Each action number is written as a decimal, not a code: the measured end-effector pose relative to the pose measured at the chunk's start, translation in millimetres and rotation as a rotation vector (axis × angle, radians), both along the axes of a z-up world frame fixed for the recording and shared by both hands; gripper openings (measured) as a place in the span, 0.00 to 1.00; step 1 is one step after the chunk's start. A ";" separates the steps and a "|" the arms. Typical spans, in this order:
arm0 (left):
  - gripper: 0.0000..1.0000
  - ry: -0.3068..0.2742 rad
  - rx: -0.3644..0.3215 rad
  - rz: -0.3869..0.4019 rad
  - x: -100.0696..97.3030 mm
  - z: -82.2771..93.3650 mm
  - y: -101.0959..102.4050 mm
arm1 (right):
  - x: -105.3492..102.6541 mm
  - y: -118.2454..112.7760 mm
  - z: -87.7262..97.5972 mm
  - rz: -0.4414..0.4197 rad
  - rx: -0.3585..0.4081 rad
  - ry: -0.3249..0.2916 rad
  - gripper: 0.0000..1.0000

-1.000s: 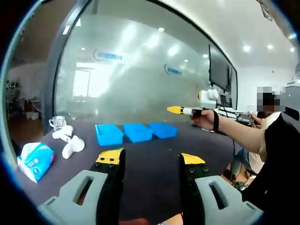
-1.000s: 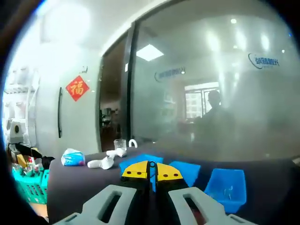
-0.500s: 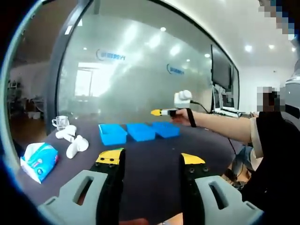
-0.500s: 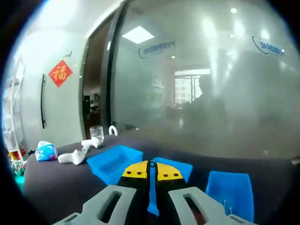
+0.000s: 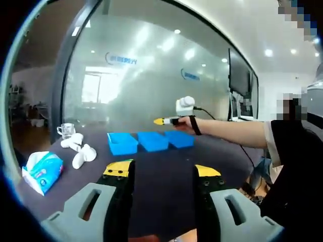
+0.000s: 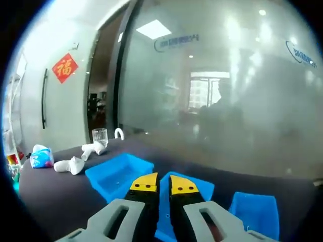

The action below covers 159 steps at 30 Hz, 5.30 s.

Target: Sort the screws, nuts, and washers into the corresponding bins

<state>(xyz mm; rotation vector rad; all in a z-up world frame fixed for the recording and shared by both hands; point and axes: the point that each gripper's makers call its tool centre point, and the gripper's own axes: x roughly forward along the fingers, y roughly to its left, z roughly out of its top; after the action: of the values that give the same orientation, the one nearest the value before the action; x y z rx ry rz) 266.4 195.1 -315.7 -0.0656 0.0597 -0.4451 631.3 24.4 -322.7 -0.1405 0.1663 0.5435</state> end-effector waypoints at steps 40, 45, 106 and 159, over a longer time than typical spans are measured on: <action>0.45 0.017 0.067 -0.237 8.9 -21.7 -38.7 | -235.1 -53.5 -21.5 0.355 -0.085 0.066 0.25; 0.45 0.029 0.057 -0.258 7.8 -23.1 -43.0 | -251.7 -67.4 -33.8 0.392 -0.139 0.129 0.25; 0.44 0.092 0.073 -0.222 2.7 -47.5 -38.9 | -234.1 -66.0 -141.6 0.824 -0.889 0.503 0.12; 0.44 0.015 0.042 -0.139 9.5 -19.6 -20.2 | -209.4 -29.7 -28.9 0.478 -0.172 0.084 0.01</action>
<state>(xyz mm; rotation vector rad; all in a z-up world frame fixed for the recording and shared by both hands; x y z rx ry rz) 276.0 174.9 -335.3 -0.0235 0.0891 -0.5823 421.8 -5.3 -351.6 -0.3296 0.2641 1.0122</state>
